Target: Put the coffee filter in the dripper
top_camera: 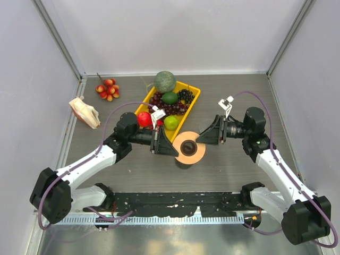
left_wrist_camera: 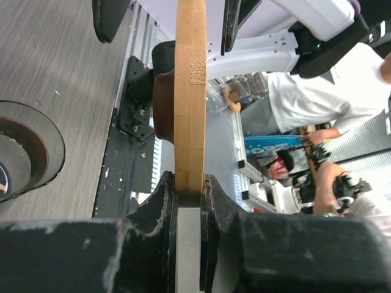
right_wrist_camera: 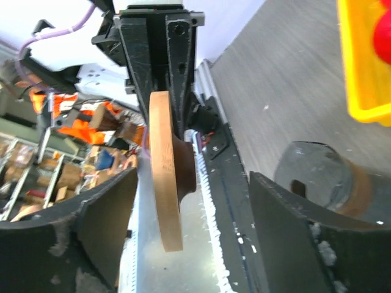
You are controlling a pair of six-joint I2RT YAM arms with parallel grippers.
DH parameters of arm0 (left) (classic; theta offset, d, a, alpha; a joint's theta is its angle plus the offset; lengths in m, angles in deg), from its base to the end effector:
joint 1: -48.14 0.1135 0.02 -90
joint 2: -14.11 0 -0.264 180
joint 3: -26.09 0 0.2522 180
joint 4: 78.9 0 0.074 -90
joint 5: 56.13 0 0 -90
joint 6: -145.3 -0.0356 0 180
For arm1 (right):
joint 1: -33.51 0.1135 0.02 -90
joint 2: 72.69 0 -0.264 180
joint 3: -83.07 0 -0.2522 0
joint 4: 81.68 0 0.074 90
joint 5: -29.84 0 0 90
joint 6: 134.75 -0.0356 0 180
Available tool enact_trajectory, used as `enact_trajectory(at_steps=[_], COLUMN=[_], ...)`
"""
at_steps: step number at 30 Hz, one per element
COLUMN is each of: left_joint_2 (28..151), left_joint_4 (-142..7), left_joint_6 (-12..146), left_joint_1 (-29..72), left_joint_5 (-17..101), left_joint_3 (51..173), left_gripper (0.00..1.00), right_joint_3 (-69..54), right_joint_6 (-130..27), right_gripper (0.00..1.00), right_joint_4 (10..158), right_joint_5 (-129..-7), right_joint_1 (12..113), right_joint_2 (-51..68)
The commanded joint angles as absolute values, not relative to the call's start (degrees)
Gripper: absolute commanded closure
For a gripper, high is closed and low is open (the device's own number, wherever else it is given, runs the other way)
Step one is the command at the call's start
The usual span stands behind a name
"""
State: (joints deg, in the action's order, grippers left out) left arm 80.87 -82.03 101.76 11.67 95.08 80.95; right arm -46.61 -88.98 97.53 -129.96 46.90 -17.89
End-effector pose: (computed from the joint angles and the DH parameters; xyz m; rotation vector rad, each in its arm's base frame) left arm 0.1847 -0.1753 0.2902 0.7790 1.9378 -1.8832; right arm 0.1919 0.0800 0.3016 -0.5643 1.8407 1.7068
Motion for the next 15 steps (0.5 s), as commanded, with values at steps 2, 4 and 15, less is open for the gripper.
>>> enact_trajectory(at_steps=[2, 4, 15], left_joint_2=[84.3, 86.3, 91.9], left_joint_4=[-98.3, -100.1, -94.8], left_joint_6=[114.7, 117.6, 117.9], left_joint_1=[14.7, 15.4, 15.5], left_joint_5=[96.9, 97.5, 99.1], left_joint_3=[78.5, 78.1, 76.9], left_gripper=[1.0, 1.0, 1.0], right_joint_3=[-39.1, -37.2, -36.6], right_joint_6=[-72.0, -64.3, -60.4], right_gripper=[0.15, 0.14, 0.01], right_joint_4=[76.1, 70.8, 67.1], right_joint_5=[-118.0, -112.2, -104.1], right_joint_1=[44.2, 43.4, 42.7], right_joint_2=[-17.6, -17.3, -18.5])
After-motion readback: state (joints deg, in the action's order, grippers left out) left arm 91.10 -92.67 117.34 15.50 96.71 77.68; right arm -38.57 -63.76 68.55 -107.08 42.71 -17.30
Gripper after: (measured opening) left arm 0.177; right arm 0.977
